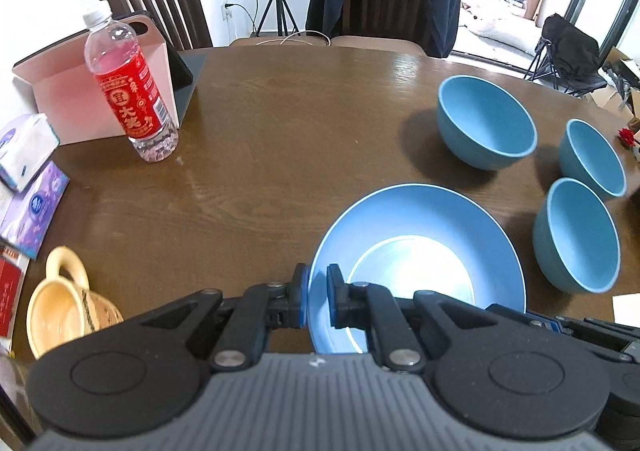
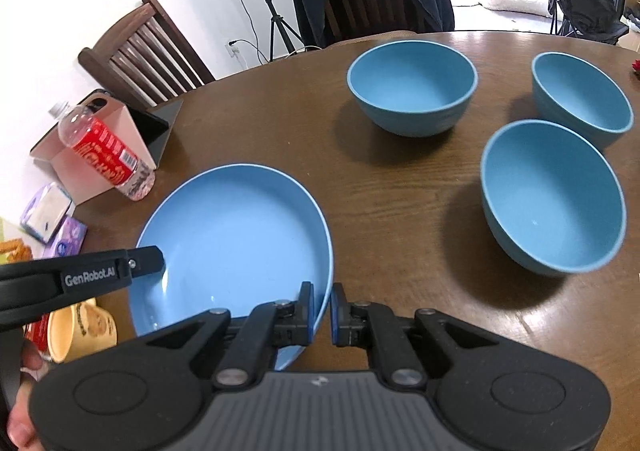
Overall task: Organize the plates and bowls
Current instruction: 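Carry the light-blue plate with both grippers onto the stacked plates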
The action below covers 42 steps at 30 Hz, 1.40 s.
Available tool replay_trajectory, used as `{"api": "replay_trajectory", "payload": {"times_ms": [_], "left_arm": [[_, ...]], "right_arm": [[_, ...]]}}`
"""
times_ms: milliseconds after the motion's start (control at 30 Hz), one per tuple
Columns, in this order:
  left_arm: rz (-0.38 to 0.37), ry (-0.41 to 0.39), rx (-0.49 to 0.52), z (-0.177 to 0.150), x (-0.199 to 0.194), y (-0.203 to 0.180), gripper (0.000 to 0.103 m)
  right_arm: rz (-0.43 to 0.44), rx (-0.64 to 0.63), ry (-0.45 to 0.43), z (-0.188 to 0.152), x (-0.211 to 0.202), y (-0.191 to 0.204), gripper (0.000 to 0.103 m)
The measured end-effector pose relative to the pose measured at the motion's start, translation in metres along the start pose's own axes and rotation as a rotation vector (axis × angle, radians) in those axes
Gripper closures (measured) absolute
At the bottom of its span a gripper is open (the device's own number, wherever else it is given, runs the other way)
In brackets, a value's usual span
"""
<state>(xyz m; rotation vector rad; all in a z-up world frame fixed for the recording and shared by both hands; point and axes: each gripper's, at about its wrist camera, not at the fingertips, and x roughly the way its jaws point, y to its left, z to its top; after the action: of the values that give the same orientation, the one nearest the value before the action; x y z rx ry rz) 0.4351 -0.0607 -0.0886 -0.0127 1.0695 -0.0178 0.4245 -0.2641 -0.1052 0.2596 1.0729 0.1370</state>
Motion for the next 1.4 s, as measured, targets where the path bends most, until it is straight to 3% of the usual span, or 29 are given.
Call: {"api": "replay_trajectory", "payload": {"times_ms": [733,1400], "left_arm": [[-0.016,-0.022,0.038,-0.085,-0.060,-0.029,0.092],[-0.072,0.014,0.166,-0.128,-0.060,-0.084,0.092]], "right_arm": [[-0.009,-0.002,-0.010,-0.079,-0.068,-0.027,0.095],[-0.072,0.073,-0.001,-0.124,-0.089,-0.081,0.095]]}}
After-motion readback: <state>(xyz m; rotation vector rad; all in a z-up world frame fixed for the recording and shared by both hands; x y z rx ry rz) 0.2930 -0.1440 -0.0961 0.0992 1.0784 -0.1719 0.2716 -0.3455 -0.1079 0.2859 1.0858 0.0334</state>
